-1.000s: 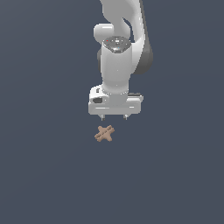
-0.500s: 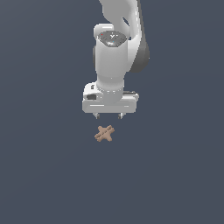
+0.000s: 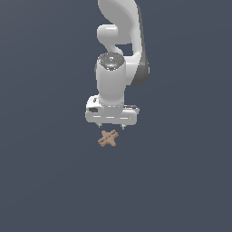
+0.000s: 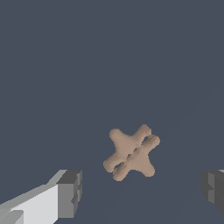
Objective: Pick up the object and move it to a goal position.
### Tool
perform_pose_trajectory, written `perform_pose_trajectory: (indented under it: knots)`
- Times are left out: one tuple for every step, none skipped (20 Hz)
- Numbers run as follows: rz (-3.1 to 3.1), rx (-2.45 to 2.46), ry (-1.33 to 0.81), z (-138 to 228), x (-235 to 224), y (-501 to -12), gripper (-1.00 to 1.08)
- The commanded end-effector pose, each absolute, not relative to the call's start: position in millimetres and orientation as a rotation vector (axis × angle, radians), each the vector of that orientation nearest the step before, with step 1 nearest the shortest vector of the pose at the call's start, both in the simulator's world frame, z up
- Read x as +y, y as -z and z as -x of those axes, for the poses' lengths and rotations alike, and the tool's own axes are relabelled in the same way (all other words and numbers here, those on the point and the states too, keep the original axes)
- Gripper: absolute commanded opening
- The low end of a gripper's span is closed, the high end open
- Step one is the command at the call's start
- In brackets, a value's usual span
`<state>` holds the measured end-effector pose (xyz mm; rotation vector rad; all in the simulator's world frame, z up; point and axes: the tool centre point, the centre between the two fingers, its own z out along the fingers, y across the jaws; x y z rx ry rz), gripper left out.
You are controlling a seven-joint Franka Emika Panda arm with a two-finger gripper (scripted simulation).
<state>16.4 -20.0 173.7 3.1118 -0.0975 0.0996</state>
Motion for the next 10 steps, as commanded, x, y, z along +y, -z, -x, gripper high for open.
perform_pose_trajectory:
  knots:
    - [-3.118,-0.169,-0.076,-12.4,-24.6,-149.3,1.00]
    - [-3.120,-0.203,-0.066,-10.3,-26.8,-138.1,1.00]
    - [-3.120,-0.236,-0.056,-8.1,-28.9,-127.4,1.00]
    - [-3.121,-0.266,-0.047,-5.9,-30.9,-117.7,1.00]
    - [-3.120,-0.294,-0.039,-3.7,-32.7,-108.8,1.00]
    - [-3.120,-0.319,-0.032,-1.7,-34.4,-100.8,1.00]
    - [-3.119,-0.342,-0.025,0.3,-35.9,-93.7,1.00]
    - [-3.118,-0.362,-0.019,2.1,-37.3,-87.4,1.00]
    - [-3.117,-0.380,-0.014,3.7,-38.5,-82.0,1.00]
    - [-3.115,-0.394,-0.010,5.2,-39.5,-77.4,1.00]
